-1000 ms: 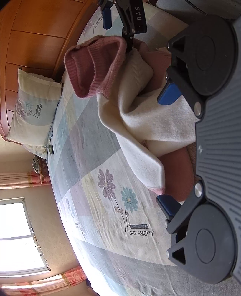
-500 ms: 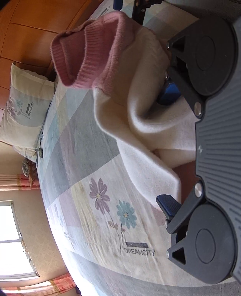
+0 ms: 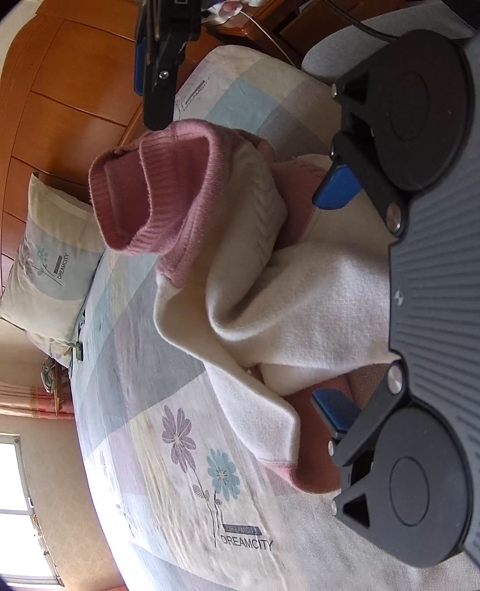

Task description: Fold clothes

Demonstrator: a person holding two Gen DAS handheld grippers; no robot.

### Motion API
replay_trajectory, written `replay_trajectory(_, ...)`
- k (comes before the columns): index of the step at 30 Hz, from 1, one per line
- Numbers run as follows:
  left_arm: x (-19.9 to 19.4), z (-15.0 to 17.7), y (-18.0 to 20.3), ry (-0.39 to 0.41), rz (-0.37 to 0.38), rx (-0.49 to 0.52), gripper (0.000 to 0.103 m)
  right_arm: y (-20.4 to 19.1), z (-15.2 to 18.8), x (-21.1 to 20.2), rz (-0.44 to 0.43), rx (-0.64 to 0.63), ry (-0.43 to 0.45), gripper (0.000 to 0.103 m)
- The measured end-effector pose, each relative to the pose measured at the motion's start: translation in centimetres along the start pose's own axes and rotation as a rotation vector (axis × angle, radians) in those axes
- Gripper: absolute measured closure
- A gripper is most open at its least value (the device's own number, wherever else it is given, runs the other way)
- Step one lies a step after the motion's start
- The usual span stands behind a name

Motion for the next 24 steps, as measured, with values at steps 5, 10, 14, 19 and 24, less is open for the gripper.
replay_trajectory(5, -1.3, 0.6, -2.2, 0.015, -0.043, -0.035, 0.001, -2.6, -1.4, 0.3, -0.045, -0.064, -0.013, 0.0)
replay_trajectory(10, -1.9, 0.9, -4.8, 0.034, -0.073, -0.118, 0.001, -7.2, -3.5, 1.7, -0.054, -0.227, -0.023, 0.0)
replay_trajectory(14, -2.8, 1.1, -6.9, 0.061, -0.094, -0.168, 0.001, -11.0, -3.6, 3.3, -0.067, -0.311, -0.036, 0.0)
replay_trajectory(19, -4.0, 2.3, -10.4, 0.044, -0.158, -0.223, 0.001, -15.8, -2.5, 2.6, -0.231, -0.396, -0.015, 0.0)
replay_trajectory(24, -4.2, 2.7, -12.8, 0.011, -0.198, -0.28, 0.001, -18.0, 0.3, 4.3, -0.324, -0.445, -0.131, 0.0)
Point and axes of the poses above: each gripper's, at about its wrist camera, not at the fingertips, and x roughly the way its jaws point, y to its right, z to its underside, the point moved 8 cm from there along x, roughly the way its jaws point, and after that the axes turned 3 degrees about x, right-handed, at the moved point
